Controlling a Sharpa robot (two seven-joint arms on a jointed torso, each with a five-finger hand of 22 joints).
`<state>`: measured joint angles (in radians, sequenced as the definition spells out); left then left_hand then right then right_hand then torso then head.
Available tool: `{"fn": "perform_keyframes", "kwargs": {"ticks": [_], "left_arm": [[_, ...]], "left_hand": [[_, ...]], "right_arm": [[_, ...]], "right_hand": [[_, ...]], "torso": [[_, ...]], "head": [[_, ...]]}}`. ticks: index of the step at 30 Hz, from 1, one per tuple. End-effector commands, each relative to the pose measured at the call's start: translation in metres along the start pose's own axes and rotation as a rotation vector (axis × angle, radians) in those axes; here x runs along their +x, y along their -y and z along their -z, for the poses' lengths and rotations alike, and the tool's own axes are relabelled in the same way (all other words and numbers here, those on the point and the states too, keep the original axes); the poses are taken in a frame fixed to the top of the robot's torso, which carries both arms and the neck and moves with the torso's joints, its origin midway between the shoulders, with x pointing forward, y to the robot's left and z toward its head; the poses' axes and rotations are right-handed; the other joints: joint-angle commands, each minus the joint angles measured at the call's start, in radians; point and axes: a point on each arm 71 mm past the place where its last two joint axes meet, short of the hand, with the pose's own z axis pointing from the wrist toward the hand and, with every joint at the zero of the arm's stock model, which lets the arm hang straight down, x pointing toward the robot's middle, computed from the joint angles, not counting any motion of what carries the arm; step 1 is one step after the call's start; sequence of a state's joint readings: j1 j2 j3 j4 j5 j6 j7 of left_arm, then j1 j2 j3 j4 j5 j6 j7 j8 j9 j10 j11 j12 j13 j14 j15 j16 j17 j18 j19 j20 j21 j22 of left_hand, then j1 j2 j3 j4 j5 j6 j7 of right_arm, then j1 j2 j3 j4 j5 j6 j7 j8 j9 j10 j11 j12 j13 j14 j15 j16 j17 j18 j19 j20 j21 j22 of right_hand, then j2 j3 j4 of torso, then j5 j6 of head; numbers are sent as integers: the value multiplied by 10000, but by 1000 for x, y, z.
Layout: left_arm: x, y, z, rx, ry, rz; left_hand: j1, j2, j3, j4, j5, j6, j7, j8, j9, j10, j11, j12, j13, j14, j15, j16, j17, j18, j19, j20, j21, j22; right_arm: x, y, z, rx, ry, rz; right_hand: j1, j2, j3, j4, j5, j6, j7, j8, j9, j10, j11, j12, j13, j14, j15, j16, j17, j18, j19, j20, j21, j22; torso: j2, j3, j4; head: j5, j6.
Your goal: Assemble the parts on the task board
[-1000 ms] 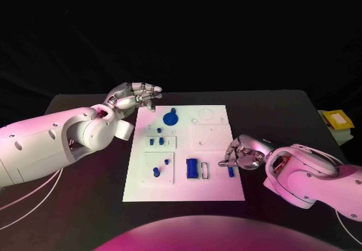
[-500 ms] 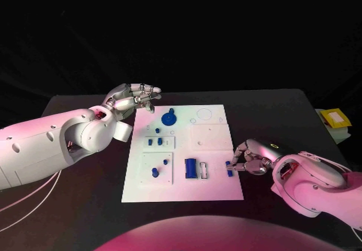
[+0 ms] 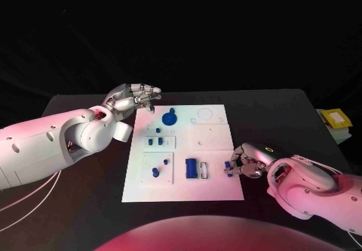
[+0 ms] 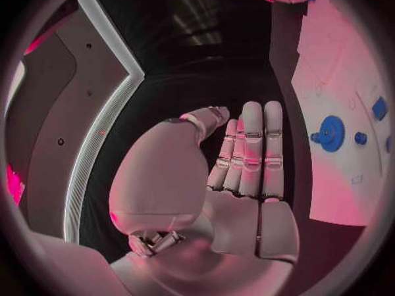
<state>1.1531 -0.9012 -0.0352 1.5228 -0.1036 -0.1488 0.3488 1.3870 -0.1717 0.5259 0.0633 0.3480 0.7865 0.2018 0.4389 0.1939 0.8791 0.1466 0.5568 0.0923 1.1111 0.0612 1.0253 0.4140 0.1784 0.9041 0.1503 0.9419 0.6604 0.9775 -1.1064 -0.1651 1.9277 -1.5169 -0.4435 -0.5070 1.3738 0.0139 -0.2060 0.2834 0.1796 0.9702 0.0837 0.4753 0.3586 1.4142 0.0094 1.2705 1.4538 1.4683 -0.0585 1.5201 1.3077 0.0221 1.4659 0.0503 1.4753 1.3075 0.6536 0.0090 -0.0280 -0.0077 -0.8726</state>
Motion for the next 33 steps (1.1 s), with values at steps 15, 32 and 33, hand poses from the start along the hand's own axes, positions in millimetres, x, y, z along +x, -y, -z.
{"fn": "perform_keyframes", "kwargs": {"ticks": [15, 32, 33], "left_arm": [[1, 1, 0, 52, -211, 48], [2, 1, 0, 17, -234, 36], [2, 0, 0, 14, -238, 36]], "left_hand": [[-95, 41, -39, -8, 64, -69, 207, -22, -7, -55, -5, 63, -11, -73, -1, 15, -11, 61, -18, 34, -66, -20], [-72, 53, -26, -26, 68, -66, 204, -13, -5, -58, -10, 73, -11, -77, -6, 17, -12, 64, -15, 33, -68, -23], [-72, 53, -26, -26, 68, -66, 204, -13, -5, -58, -10, 73, -11, -77, -6, 17, -12, 64, -15, 33, -68, -23]], "right_arm": [[23, -3, -3, 14, -673, 858], [11, -17, 2, -533, 34, -442], [9, -18, 2, -576, 60, -515]], "right_hand": [[3316, 737, 561, -795, -1000, 523, -136, -359, -114, -1, -160, -49, -1213, 778, -107, -2, 1462, -46, 721, -96, 142, 2402], [954, -881, 6557, -127, -22, 300, -96, -227, 419, 280, -186, 87, -972, 806, -80, 32, 1585, -56, 744, -107, 208, 2417], [954, -881, 6557, -127, -22, 300, -96, -227, 419, 280, -186, 87, -972, 806, -80, 32, 1585, -56, 744, -107, 208, 2417]], "torso": [[-14, -9, 3], [-15, -13, 4], [-13, -11, 6]], "head": [[5, 0], [11, 0], [16, 0]]}}
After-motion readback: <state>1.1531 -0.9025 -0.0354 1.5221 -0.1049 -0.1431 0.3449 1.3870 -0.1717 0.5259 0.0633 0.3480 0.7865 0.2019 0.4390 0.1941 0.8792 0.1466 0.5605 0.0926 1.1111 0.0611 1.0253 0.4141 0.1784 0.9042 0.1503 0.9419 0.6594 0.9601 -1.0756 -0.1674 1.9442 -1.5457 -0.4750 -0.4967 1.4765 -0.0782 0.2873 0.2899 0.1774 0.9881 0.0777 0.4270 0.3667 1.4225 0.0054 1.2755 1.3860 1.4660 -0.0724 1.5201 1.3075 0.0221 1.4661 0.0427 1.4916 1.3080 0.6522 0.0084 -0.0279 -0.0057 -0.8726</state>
